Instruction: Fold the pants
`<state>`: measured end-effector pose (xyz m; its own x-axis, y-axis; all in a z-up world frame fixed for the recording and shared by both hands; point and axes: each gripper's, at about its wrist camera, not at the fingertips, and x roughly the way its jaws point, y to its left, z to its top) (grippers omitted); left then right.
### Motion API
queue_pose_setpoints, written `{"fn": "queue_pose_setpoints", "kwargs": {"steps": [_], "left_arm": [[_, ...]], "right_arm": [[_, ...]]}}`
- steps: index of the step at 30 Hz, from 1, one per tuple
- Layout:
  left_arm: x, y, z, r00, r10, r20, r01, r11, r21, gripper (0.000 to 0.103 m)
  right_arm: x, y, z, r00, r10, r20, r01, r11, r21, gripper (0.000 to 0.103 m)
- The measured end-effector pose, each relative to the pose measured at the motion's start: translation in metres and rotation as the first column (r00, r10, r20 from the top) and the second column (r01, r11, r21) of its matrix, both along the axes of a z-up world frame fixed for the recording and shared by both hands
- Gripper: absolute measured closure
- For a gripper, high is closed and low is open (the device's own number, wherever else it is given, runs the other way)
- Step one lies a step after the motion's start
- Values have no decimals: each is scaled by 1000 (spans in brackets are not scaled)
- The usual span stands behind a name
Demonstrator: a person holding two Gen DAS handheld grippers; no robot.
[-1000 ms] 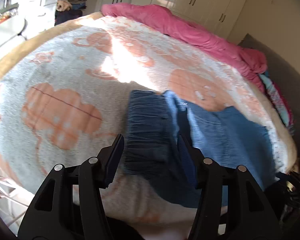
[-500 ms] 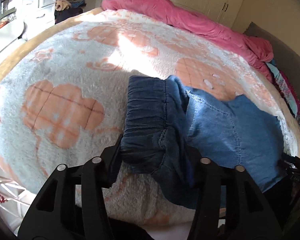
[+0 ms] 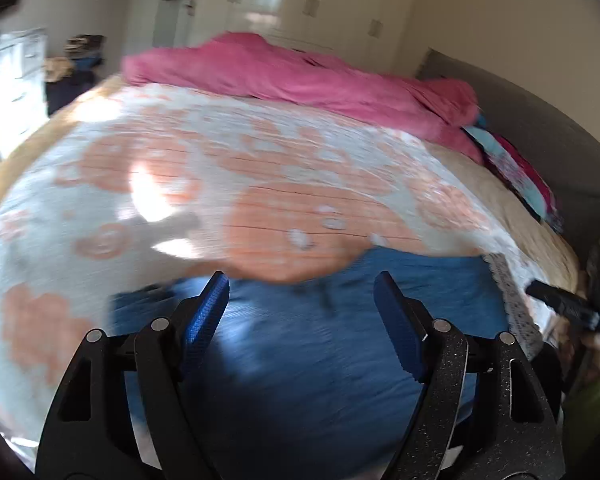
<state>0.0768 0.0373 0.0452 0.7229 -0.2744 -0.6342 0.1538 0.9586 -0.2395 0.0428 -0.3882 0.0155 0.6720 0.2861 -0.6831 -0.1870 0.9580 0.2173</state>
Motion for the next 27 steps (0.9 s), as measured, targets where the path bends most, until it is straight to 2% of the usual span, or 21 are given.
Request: {"fn": "queue_pose_setpoints", "kwargs": {"steps": [3,6,9,10,13,16,18,19,20,21,22,25,27], "left_arm": [[34,-38,-14,994,-102,-48,102,995,-3,36],[70,-63,-34,981,-161,-107,162,987,-2,36],[100,-74,-56,966,-190,-174,193,981,0,36],[108,-75,-64,963,-189,-191,193,981,4,36],[121,-75,-82,952,-205,-227,208,978,-12,41],[120,-74,-91,949,-223,-222,224,974,-22,43],[118,-76,-91,945,-246,-213,243,969,-41,53],[118,-78,-91,940,-269,-211,261,963,-64,67],[117,-80,-91,935,-286,-209,276,958,-77,76],[116,-82,-92,930,-304,-208,294,953,-79,83],[114,-85,-93,924,-322,-206,311,947,-83,95],[108,-94,-88,929,-325,-180,323,946,-41,97],[106,-92,-79,941,-304,-147,303,953,-30,97]], "right_arm": [[34,-21,-8,998,-35,-54,37,999,35,33],[63,-33,-22,993,-44,-113,51,997,54,35],[83,-38,-37,987,-26,-159,43,993,107,46],[88,-37,-41,986,-14,-165,34,992,122,53],[91,-31,-41,989,16,-146,3,991,130,62],[92,-18,-46,988,58,-145,-45,995,87,62],[92,-17,-49,988,59,-142,-49,996,74,64],[91,-17,-48,989,58,-138,-47,996,79,71],[89,-17,-47,989,65,-134,-55,995,83,75],[87,-14,-46,989,76,-124,-66,995,81,79],[82,-10,-42,991,83,-101,-77,995,63,80],[76,-1,-30,994,102,-44,-102,995,1,82],[74,1,-18,995,103,-3,-103,994,-25,82]]}}
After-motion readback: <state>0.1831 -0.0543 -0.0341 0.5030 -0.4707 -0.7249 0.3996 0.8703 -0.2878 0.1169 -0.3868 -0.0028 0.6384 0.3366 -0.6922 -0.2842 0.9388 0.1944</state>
